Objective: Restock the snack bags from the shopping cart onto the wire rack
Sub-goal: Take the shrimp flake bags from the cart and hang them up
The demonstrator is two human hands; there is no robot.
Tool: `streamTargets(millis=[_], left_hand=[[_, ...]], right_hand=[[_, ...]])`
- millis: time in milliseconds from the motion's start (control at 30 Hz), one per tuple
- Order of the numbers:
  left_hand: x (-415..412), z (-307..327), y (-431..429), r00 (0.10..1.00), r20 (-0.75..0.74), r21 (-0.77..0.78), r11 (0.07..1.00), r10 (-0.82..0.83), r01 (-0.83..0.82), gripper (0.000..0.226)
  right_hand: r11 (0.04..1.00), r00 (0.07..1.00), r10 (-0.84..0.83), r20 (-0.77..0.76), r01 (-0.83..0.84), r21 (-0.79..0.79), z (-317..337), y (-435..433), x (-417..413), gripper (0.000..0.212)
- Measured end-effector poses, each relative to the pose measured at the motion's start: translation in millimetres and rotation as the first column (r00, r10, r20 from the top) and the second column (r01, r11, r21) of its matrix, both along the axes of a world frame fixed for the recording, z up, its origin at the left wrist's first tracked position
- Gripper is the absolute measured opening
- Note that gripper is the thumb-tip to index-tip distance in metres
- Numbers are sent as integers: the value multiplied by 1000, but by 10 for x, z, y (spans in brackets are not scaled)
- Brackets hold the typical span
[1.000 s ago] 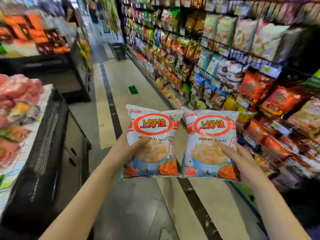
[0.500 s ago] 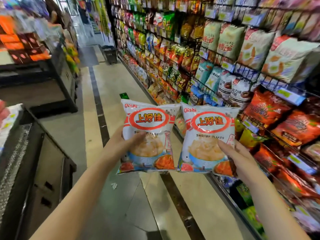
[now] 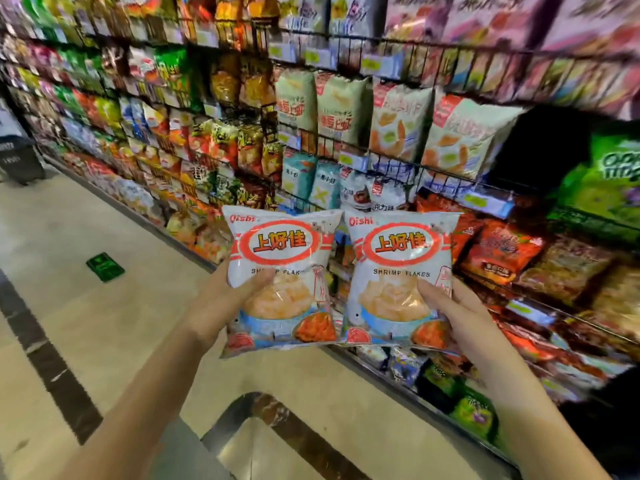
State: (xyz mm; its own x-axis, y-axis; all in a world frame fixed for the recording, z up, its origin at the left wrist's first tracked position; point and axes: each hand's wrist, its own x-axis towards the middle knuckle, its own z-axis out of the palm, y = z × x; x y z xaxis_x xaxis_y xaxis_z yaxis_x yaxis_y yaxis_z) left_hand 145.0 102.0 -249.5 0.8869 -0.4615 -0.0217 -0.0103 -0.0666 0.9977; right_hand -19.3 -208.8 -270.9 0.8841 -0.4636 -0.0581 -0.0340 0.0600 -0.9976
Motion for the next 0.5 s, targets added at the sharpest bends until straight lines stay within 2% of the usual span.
streamTargets(millis=[100,167,233,367,433,500], left_hand=[[492,165,-223,995,49,2,996,-92,92,34],[767,309,-411,981,72,8,983,-182,182,32],[1010,480,-612,960,91,7,964,-266,266,39],[1350,811,-1039,921,172,32,936,-350,350,52],[1443,953,-1262,897,225,38,924,-380,381,57],[1468,1117,-1494,898,255,64,933,-357,353,77]], right_hand=[[994,996,-91,21,93,-58,199,-16,137,42],[981,984,-176,18,177,-81,367,-50,190,50],[964,972,-231,35,233,-131,548,-116,211,55],[896,923,-375,86,384,-222,929,-266,207,31],[873,904,-411,115,427,-237,1099,-354,193,28],[845,880,-450,153,475,-246,1266,-463,185,26]])
